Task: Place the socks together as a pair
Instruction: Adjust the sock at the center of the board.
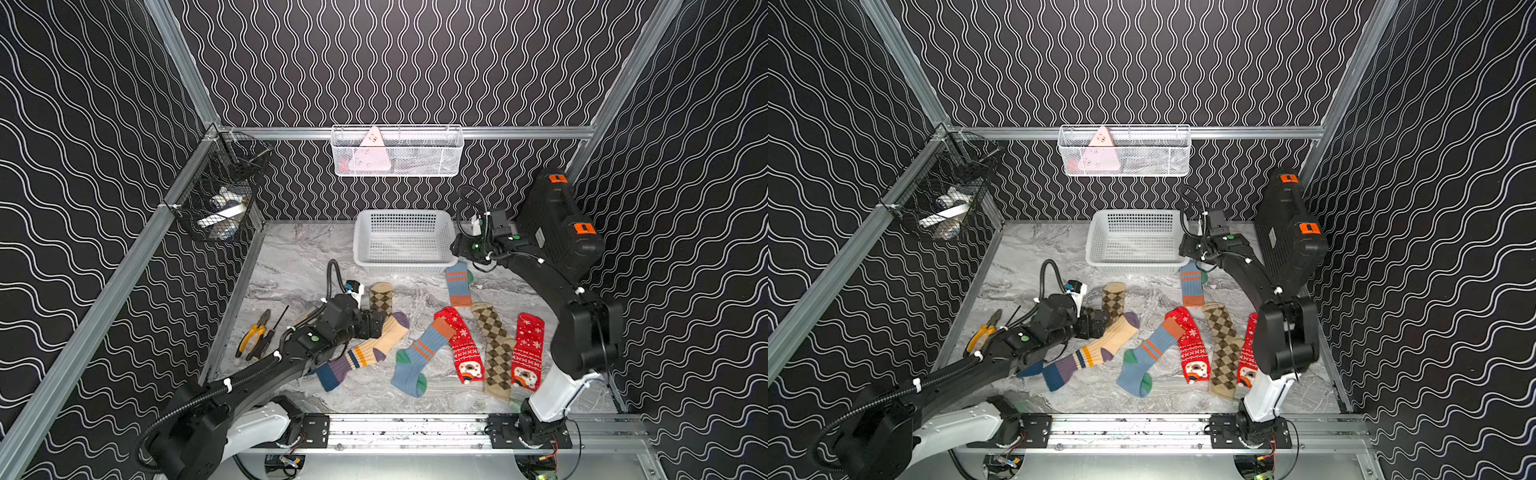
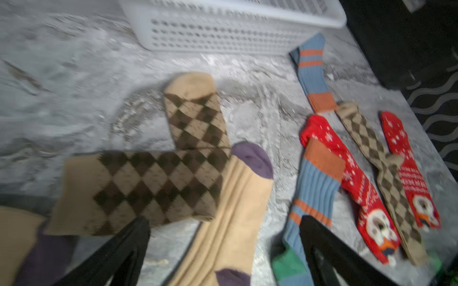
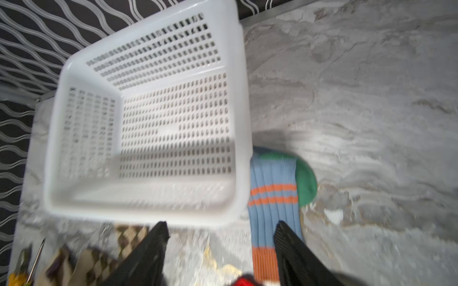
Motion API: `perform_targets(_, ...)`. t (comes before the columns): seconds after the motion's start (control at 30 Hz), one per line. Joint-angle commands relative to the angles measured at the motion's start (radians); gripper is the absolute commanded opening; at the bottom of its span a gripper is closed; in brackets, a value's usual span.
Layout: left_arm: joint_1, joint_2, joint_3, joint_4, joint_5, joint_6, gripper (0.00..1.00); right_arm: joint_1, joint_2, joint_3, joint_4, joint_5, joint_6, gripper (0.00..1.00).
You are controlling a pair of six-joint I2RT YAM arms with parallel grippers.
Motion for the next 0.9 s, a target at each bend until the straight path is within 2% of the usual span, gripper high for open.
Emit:
perform_targets(0.0, -0.078, 0.045, -0.016, 0.032, -0.015, -0.057, 0.99, 0.046, -0.117, -0.152, -0.030, -0.083, 0.044, 0.71)
perform_targets(0.07, -0.128, 0.097, -0.035, 0.096, -0.016, -0.081, 0.99, 0.112, -0.182, -0.251, -0.018, -0.093, 0.059, 0.71)
perform_targets(0.2, -0.177, 0.216, -0.047, 0.195, -0.019, -0.113, 0.99, 0.246, -0.262, -0.401, -0.038, -0.022, 0.087, 0.68)
perform_targets(0.27, -0.178, 0.265, -0.056, 0.243, -0.021, -0.127, 0.99, 0.262, -0.299, -0.480, -0.014, -0.011, 0.114, 0.66)
perform_targets(0.37, -0.176, 0.335, -0.049, 0.239, -0.084, -0.128, 0.99, 0.263, -0.300, -0.552, 0.017, -0.007, 0.139, 0.65)
perform_targets(0.43, -0.144, 0.376, -0.046, 0.228, -0.129, -0.132, 0.99, 0.273, -0.275, -0.561, 0.026, -0.021, 0.147, 0.63)
perform_targets(0.57, -0.026, 0.381, -0.113, 0.320, -0.079, -0.142, 0.99, 0.312, -0.247, -0.565, 0.056, -0.011, 0.163, 0.61)
perform_targets(0.77, 0.093, 0.302, -0.112, 0.256, -0.085, -0.085, 0.99, 0.356, -0.203, -0.549, 0.082, -0.014, 0.166, 0.57)
perform_targets(0.87, 0.098, 0.225, -0.110, 0.231, -0.075, -0.062, 0.99, 0.368, -0.179, -0.542, 0.076, 0.013, 0.160, 0.57)
